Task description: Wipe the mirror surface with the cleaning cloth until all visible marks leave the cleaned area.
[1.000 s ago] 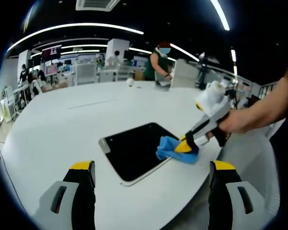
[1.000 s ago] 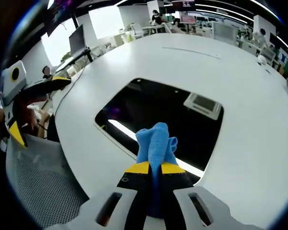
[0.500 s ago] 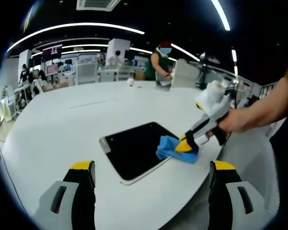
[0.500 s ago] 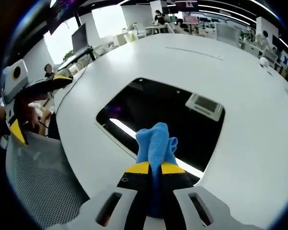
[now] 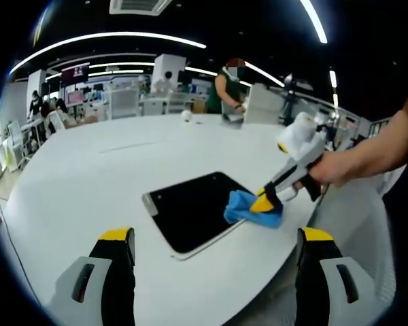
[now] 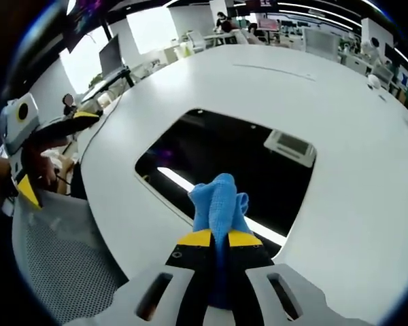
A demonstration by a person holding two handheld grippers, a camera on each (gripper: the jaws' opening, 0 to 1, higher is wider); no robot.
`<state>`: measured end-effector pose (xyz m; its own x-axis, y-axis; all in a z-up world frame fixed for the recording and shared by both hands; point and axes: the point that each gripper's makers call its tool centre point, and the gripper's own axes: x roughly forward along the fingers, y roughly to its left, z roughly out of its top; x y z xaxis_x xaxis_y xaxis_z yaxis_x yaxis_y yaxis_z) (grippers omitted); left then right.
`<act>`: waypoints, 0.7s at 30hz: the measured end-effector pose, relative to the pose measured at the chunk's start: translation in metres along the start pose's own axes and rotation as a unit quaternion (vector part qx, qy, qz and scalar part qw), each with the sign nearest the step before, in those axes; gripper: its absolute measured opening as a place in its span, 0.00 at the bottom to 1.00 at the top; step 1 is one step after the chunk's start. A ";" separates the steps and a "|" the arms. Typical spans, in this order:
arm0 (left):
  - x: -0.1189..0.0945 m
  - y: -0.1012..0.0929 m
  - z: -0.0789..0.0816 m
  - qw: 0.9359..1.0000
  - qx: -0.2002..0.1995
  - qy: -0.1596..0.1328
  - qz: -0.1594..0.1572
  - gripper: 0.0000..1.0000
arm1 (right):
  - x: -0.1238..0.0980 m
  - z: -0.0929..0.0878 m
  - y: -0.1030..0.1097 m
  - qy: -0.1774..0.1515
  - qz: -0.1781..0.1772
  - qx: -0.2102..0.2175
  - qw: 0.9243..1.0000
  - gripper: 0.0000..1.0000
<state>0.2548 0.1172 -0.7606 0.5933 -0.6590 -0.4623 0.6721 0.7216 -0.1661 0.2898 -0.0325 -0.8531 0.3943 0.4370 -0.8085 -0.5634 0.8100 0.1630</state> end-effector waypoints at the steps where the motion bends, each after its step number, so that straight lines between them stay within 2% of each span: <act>1: 0.000 0.000 0.001 1.000 0.001 0.000 0.000 0.99 | -0.001 -0.001 -0.001 0.001 0.000 -0.001 1.000 0.01; 21: 0.005 -0.002 0.003 1.000 0.004 0.000 -0.003 0.99 | -0.010 -0.010 -0.018 0.003 0.005 0.000 1.000 0.01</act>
<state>0.2571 0.1117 -0.7600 0.5894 -0.6631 -0.4614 0.6790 0.7161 -0.1616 0.2886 -0.0550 -0.8534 0.3842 0.4435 -0.8097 -0.5669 0.8056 0.1723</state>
